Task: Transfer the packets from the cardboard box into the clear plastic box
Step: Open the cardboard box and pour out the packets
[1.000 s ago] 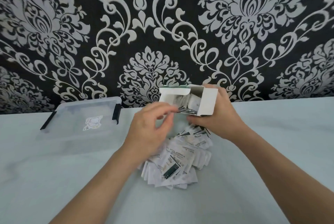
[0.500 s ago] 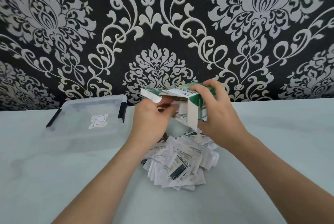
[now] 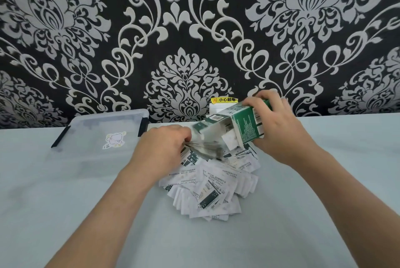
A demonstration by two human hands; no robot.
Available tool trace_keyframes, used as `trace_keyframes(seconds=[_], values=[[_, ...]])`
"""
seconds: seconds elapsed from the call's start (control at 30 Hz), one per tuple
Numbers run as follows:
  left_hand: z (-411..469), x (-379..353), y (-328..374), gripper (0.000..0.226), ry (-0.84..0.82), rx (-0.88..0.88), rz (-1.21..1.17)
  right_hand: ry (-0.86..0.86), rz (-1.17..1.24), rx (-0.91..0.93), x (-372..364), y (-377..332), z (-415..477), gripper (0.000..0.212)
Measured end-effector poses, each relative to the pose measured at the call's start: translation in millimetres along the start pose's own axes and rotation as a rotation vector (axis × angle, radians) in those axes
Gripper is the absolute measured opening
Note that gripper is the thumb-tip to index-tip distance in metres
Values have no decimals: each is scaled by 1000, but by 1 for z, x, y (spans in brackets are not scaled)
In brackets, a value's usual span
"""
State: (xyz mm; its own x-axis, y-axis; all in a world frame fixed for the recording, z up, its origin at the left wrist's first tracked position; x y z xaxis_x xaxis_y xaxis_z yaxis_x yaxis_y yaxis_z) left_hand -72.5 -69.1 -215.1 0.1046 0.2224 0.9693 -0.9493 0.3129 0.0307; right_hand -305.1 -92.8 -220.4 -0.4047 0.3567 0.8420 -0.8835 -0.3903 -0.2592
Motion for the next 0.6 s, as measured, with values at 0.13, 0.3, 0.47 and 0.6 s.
trace_keyframes(seconds=[0.13,0.3,0.47,0.6], values=[[1,-12,5,43,-95,-12,-63,26,45,-54,7,10,0,72],[-1,-33,26,41,-318,-175,-277,-14,193,-82,5,6,-2,75],[3,-17,18,27,-55,3,-650,78,81,45,14,-13,-2,70],[5,-12,19,8,56,162,-933,80,-74,142,10,-34,-9,75]])
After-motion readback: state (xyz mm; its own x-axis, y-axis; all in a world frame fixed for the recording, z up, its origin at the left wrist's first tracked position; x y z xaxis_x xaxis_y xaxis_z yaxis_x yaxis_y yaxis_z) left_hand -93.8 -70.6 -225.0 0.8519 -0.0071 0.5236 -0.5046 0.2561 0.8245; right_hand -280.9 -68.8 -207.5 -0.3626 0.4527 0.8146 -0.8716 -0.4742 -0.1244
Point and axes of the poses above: each hand's wrist, its own z-axis towards the middle knuckle, its own x-axis out of the back of the hand, y = z × x, the point moved 4 cm from there along z, towards the middle knuckle, and after that the axes turned 3 degrees about -x, right-handed, at the moved point
